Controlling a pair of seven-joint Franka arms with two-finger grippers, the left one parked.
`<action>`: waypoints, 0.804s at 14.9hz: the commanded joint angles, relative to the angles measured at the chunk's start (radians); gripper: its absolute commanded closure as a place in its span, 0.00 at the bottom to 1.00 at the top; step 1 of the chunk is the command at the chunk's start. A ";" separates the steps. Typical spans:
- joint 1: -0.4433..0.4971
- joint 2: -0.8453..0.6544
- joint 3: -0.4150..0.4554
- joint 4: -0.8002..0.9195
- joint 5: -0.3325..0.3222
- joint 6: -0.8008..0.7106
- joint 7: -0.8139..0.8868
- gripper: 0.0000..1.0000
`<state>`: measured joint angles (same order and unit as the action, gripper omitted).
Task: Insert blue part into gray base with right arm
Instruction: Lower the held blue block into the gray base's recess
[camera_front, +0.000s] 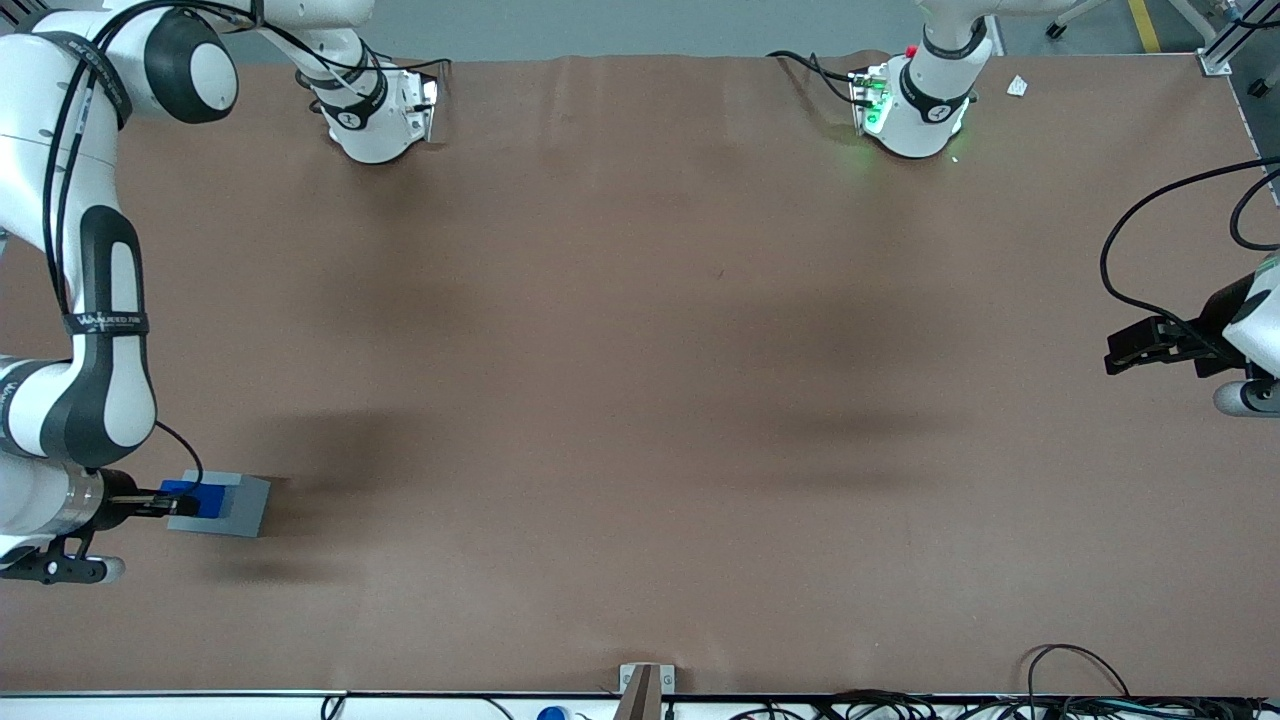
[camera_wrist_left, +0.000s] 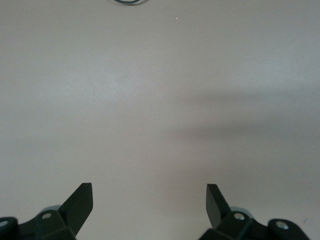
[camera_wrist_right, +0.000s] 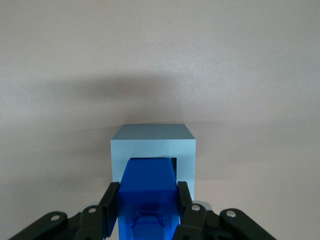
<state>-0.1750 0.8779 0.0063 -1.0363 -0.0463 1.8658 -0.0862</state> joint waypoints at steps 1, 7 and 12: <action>-0.015 0.012 0.009 0.001 -0.004 -0.005 -0.012 1.00; -0.023 0.020 0.009 0.001 -0.004 0.000 -0.009 1.00; -0.023 0.023 0.009 0.001 -0.004 0.036 -0.007 0.96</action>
<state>-0.1842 0.8962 0.0036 -1.0382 -0.0463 1.8775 -0.0862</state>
